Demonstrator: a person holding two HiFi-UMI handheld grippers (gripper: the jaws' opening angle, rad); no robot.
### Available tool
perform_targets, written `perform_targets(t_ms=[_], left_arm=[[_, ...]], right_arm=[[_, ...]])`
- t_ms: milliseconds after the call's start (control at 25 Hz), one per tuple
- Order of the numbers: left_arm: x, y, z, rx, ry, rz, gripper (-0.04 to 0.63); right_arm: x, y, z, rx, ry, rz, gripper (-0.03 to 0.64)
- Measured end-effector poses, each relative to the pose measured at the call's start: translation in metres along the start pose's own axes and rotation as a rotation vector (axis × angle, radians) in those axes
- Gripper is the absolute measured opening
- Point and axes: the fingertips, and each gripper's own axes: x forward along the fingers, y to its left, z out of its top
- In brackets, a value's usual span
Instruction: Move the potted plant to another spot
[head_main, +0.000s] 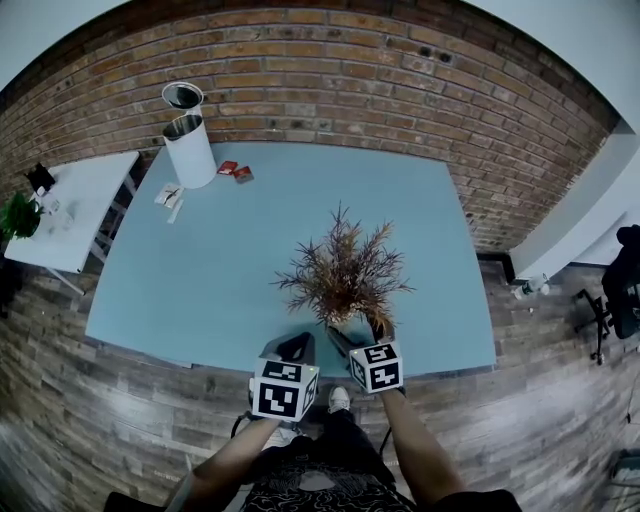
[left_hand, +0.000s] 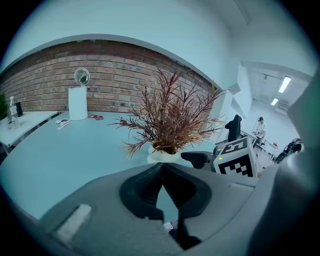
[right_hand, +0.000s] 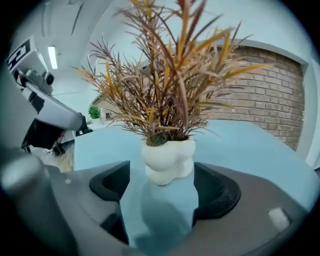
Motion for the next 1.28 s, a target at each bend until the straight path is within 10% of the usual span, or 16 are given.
perform_targets(t_ms=[1280], left_arm=[[0.002,-0.031,0.003,0.043,-0.083,-0.043,0.000]], right_arm=[[-0.095,0.047,0.058,0.096,-0.108,-0.063,0.052]])
